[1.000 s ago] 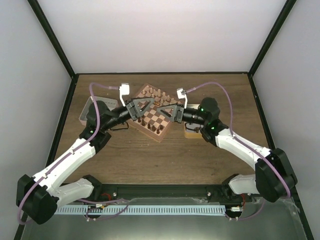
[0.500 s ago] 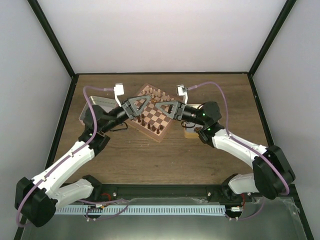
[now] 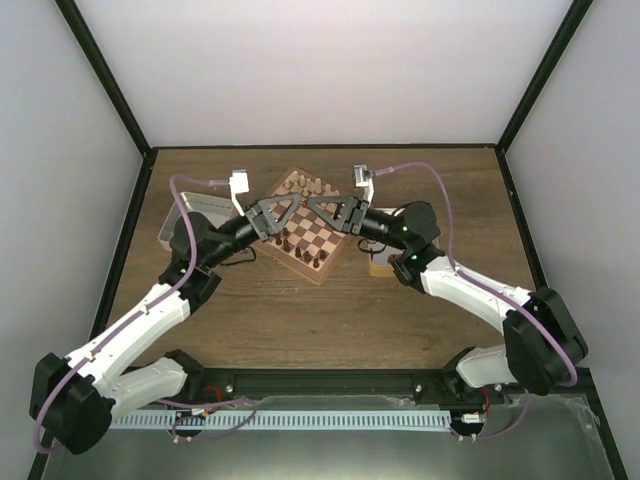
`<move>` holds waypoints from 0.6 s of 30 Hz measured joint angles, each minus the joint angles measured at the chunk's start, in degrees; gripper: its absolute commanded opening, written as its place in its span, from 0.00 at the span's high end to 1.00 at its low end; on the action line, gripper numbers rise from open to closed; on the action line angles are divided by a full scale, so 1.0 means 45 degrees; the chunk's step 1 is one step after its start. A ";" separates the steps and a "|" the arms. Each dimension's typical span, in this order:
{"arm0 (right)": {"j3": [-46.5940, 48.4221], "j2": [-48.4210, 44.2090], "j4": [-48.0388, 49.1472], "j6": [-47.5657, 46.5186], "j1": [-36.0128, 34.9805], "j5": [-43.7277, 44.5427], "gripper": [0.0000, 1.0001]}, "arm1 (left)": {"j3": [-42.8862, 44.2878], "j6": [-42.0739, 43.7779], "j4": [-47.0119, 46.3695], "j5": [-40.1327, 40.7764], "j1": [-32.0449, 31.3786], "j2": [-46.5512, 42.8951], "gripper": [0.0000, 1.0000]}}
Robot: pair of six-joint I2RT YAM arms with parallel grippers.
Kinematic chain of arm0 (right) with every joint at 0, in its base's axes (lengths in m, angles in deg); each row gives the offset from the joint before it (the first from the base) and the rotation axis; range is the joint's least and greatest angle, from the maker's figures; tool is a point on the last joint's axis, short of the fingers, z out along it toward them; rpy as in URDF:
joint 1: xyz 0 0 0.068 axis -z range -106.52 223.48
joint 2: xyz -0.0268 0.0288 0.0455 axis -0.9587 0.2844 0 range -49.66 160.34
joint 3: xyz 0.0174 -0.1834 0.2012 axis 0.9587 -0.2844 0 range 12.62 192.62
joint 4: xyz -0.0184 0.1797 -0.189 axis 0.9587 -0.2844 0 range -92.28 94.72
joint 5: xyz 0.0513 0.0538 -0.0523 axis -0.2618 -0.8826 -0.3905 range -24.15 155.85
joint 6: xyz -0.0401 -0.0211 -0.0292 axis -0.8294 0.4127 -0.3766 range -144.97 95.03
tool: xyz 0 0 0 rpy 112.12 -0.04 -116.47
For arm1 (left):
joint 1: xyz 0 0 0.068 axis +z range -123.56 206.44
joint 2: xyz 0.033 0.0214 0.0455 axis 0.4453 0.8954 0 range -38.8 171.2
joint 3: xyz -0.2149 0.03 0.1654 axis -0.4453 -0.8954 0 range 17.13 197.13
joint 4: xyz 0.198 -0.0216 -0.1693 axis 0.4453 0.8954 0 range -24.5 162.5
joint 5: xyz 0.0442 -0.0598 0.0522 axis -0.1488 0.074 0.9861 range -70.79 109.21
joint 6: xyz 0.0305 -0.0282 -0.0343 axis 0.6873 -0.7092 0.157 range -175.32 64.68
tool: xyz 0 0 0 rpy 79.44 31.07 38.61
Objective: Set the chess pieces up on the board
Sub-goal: Place the chess piece on the chessboard.
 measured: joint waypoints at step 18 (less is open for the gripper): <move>0.0510 0.0005 -0.1268 0.0335 -0.0151 0.0073 0.82 | -0.0136 0.0039 -0.0058 0.0369 0.0000 -0.0019 0.94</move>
